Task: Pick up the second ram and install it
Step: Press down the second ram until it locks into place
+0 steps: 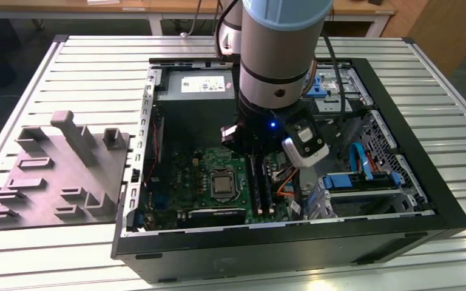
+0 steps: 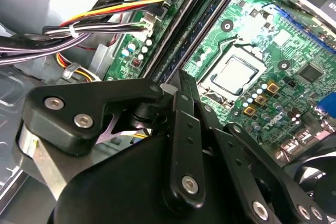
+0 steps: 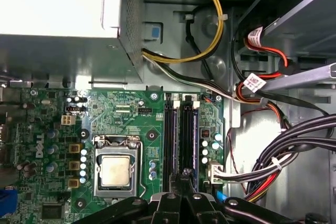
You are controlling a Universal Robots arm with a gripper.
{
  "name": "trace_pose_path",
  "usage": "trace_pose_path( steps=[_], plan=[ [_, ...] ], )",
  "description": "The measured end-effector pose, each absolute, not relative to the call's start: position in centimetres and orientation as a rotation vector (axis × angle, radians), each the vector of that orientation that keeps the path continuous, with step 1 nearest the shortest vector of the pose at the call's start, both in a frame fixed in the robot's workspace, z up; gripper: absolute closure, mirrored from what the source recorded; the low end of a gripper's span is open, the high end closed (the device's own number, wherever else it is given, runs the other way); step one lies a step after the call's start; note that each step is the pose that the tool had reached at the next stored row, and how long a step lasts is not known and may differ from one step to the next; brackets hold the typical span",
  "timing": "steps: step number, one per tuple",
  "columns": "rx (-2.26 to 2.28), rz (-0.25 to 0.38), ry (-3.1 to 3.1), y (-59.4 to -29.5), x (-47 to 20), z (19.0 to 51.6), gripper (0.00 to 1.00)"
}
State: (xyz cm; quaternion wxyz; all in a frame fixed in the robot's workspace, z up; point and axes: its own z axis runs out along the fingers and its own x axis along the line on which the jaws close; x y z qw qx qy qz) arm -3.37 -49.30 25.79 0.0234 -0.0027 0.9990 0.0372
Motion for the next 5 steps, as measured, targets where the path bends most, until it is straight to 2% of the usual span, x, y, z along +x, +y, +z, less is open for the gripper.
trace_pose_path(
  steps=[5],
  plan=[
    [-0.008, 0.115, 3.093, -49.30, -3.37, 25.86, 0.90]
  ],
)
